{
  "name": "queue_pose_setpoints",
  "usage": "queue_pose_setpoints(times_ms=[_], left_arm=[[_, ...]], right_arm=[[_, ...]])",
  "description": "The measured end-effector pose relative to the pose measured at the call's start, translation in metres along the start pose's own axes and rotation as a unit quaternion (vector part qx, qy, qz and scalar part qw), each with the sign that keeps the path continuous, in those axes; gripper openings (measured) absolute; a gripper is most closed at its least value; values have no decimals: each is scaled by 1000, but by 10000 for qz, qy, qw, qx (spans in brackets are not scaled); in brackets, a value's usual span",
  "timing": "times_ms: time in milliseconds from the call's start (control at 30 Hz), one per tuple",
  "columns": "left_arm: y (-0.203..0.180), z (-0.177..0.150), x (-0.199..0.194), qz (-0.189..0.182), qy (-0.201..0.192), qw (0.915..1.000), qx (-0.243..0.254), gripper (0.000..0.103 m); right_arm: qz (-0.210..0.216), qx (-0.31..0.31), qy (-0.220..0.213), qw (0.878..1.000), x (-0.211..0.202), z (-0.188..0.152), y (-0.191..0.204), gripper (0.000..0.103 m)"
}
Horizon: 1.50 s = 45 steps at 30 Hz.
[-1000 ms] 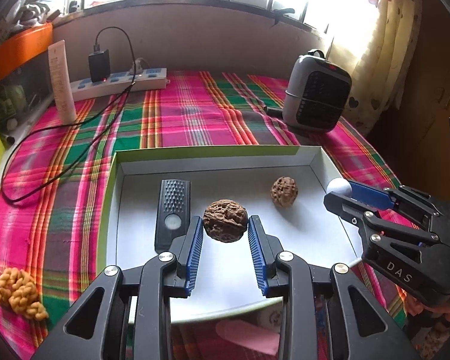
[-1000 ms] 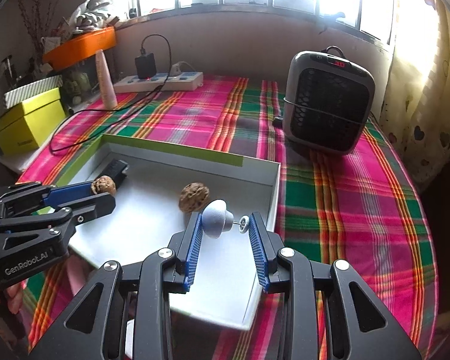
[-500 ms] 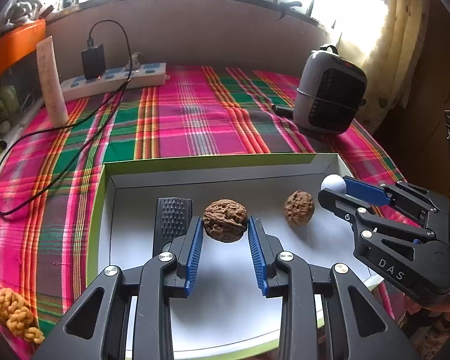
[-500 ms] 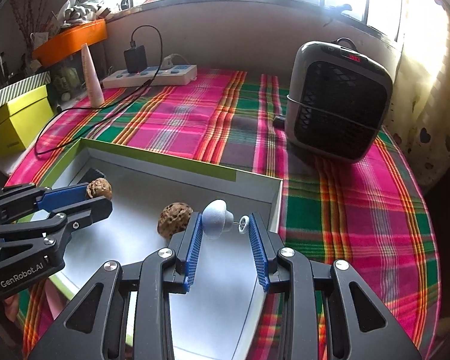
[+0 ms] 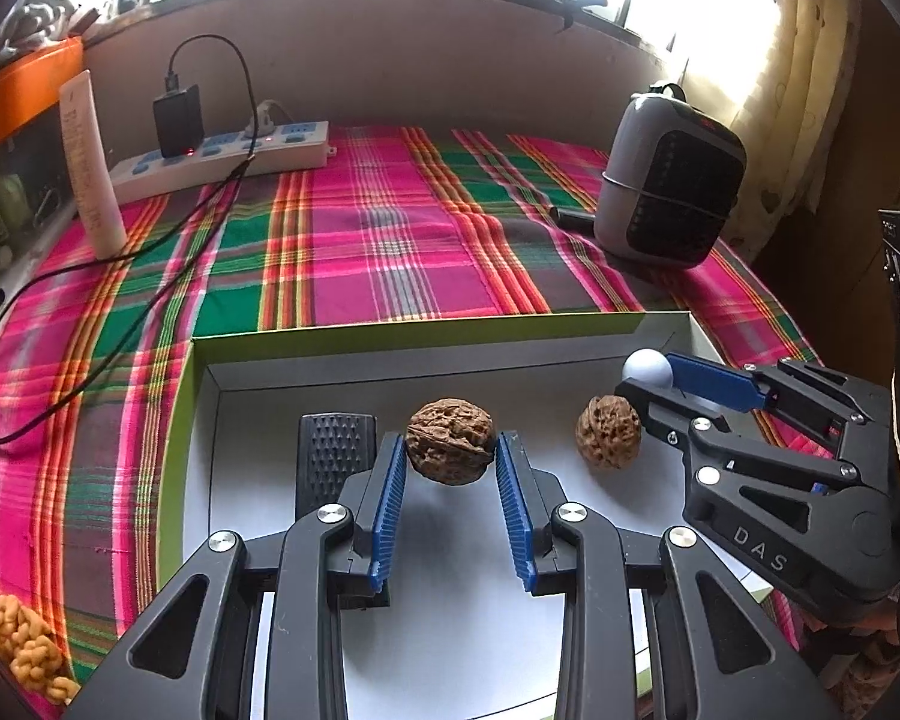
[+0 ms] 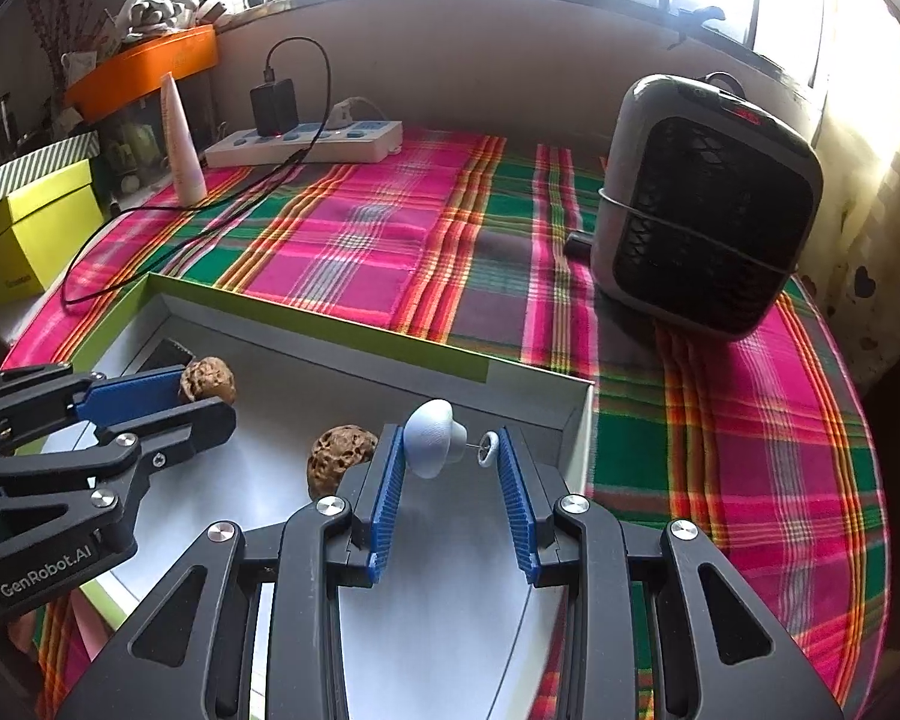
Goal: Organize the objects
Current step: 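Carry the walnut into the box with the left tool, then open the left tool to drop the walnut while the right tool places the white knob in the box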
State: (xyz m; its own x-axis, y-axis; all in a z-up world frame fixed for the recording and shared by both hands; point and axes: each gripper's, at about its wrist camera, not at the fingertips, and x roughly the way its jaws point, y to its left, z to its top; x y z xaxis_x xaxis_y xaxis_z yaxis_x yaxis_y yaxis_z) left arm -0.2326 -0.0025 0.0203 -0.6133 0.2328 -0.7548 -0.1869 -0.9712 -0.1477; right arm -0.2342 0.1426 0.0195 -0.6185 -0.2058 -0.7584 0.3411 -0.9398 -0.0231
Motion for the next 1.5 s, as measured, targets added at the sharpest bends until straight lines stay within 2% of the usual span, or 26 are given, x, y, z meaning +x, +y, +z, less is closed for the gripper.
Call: queue_pose_setpoints(times_ms=[533, 733, 1500], left_arm=[[2, 1, -1, -30, 21, 10000, -9, 31], [0, -1, -8, 15, -45, 10000, 17, 34], [-16, -20, -55, 119, -388, 9990, 186, 40]], right_arm=[[-74, -49, 32, 10000, 0, -1, 4, 34], [-79, 39, -40, 10000, -4, -2, 3, 43], [-9, 209, -303, 9993, -39, -17, 11, 44]])
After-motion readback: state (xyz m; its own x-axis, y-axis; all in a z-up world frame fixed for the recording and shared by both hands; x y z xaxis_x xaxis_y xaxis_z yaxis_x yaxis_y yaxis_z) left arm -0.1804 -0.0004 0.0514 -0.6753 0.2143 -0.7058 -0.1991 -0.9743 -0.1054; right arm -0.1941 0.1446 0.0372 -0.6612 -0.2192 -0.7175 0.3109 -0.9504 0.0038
